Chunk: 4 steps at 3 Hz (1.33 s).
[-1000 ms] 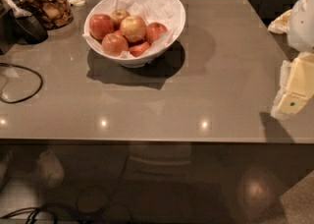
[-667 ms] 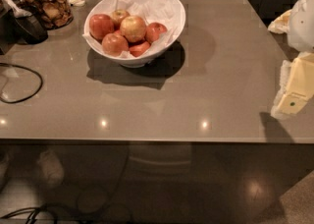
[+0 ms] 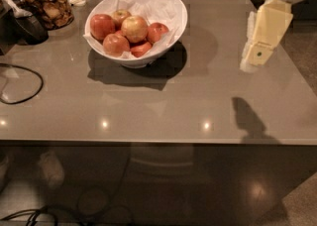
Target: Pick apple from white bowl
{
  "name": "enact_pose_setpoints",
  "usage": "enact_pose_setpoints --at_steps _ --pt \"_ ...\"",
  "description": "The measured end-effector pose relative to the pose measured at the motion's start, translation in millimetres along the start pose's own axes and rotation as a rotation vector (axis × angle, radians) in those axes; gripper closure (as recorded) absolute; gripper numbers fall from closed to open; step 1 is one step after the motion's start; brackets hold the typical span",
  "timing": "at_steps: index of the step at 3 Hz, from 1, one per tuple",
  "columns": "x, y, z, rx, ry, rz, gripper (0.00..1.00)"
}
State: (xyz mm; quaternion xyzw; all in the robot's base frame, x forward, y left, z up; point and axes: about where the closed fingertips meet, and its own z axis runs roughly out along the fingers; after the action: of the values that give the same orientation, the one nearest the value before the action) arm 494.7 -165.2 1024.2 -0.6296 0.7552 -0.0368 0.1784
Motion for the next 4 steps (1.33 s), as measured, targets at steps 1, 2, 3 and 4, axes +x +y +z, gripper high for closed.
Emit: enact_pose_setpoints --at_steps 1,2,3,4 --pt "-4 -3 -3 0.022 -0.014 -0.003 0.0" --pt "-17 -9 2 0.027 -0.091 0.061 0.0" --pt "-39 -19 14 -0.007 -0.15 0.102 0.0" --pt "-63 -36 31 -0.048 -0.152 0.107 0.0"
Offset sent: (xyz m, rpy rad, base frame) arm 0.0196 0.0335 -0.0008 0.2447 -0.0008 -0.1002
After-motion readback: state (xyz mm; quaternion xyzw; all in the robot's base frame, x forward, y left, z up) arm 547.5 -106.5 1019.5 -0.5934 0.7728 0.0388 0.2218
